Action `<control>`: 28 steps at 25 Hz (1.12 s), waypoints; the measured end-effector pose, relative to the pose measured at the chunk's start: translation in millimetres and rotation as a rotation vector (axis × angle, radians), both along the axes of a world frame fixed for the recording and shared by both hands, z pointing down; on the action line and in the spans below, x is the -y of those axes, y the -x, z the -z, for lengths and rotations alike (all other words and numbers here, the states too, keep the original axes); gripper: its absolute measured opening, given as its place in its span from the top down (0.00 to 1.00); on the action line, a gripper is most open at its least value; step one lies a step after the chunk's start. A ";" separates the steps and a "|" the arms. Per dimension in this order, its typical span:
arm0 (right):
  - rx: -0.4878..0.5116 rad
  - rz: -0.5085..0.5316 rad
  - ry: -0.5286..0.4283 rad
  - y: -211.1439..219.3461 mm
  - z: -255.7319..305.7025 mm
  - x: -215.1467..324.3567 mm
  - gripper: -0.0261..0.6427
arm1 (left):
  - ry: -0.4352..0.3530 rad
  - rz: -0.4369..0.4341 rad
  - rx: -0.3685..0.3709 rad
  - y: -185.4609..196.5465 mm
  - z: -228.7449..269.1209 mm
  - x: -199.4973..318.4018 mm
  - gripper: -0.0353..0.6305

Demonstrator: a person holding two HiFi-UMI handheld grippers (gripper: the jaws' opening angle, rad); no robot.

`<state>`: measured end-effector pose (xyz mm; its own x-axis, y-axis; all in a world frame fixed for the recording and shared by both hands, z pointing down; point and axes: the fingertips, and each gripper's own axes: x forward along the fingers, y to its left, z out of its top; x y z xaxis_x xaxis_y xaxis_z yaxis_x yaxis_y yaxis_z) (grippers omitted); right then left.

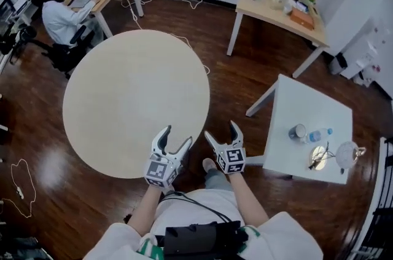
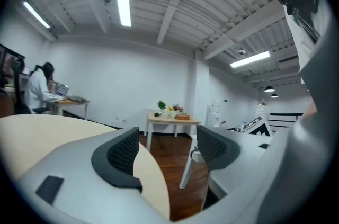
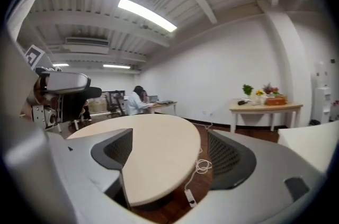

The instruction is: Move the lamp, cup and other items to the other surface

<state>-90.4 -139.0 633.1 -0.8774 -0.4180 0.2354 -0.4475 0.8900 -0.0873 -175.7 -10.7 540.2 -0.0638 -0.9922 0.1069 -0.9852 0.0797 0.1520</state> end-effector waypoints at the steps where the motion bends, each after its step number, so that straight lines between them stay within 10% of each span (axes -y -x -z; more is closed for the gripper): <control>1: 0.008 0.057 -0.008 24.0 5.9 -15.7 0.26 | -0.006 0.056 -0.007 15.5 4.1 -18.0 0.43; 7: 0.057 0.402 -0.016 144.1 48.5 -129.0 0.26 | -0.005 0.402 0.009 109.9 -7.3 -140.6 0.43; 14: 0.099 0.502 -0.032 210.3 78.9 -189.2 0.31 | -0.063 0.738 0.040 158.7 5.2 -272.7 0.44; 28: 0.120 0.842 -0.039 268.0 84.2 -327.4 0.34 | -0.064 1.021 0.078 148.9 19.1 -395.5 0.44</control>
<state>-358.4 188.4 548.9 -0.9174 0.3795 0.1199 0.3757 0.9252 -0.0538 -324.6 384.9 521.1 -0.8855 -0.4644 0.0153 -0.4592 0.8797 0.1239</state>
